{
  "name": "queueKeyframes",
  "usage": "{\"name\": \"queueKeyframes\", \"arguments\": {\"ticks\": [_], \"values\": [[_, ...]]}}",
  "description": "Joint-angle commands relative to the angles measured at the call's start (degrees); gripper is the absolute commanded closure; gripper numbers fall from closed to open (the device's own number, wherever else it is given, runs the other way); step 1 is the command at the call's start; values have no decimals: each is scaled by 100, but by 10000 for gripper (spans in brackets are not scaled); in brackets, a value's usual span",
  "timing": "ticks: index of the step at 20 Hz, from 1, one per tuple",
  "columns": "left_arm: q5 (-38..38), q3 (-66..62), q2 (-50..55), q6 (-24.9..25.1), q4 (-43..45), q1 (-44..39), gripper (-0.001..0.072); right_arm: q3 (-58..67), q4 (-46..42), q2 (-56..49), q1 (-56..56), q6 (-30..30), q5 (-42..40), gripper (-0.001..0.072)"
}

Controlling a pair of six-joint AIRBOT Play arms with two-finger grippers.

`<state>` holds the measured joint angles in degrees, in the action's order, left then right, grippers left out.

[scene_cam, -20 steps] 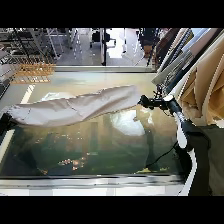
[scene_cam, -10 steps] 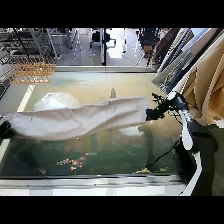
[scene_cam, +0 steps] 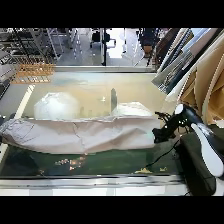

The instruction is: Fold the clothes and pants, and hang the long-sleeved shirts on hangers.

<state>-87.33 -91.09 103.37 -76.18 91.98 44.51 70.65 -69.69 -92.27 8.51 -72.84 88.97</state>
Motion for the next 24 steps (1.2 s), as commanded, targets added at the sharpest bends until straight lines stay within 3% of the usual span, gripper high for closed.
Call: {"name": "queueKeyframes", "arguments": {"ticks": [1,2,3,5,7,11,13,15,16,17,19,24], "values": [[-372,0,-48,70,-68,11,533,-957,352,883,-4,197,-278,427],[-385,0,-98,50,-166,11,325,-852,297,1062,9,203,-289,270],[-382,-2,-184,9,-234,13,186,-688,131,1235,72,201,-321,269],[-378,-44,-400,11,-306,33,183,-352,-146,1469,378,177,-601,267],[-361,-94,-638,17,-719,66,185,-223,114,1453,925,195,-1049,271],[-361,-94,-951,170,-2586,52,262,-297,1130,717,1561,1025,-1095,272],[-393,-94,-964,173,-3362,17,465,-297,1416,313,1679,1377,-1215,272],[-407,-94,-968,170,-3751,-68,533,-295,1462,9,1720,1716,-1287,272],[-426,-94,-975,173,-3807,-111,655,-295,1467,-122,1720,1882,-1325,272],[-426,-94,-986,173,-3827,-188,696,-291,1515,-247,1720,2076,-1355,272],[-448,-94,-1019,275,-3832,-393,697,-291,1740,-492,1720,2444,-1360,272],[-533,-90,-1034,1130,-3873,-1388,697,-291,2476,-1141,1329,2935,-1410,282]]}}
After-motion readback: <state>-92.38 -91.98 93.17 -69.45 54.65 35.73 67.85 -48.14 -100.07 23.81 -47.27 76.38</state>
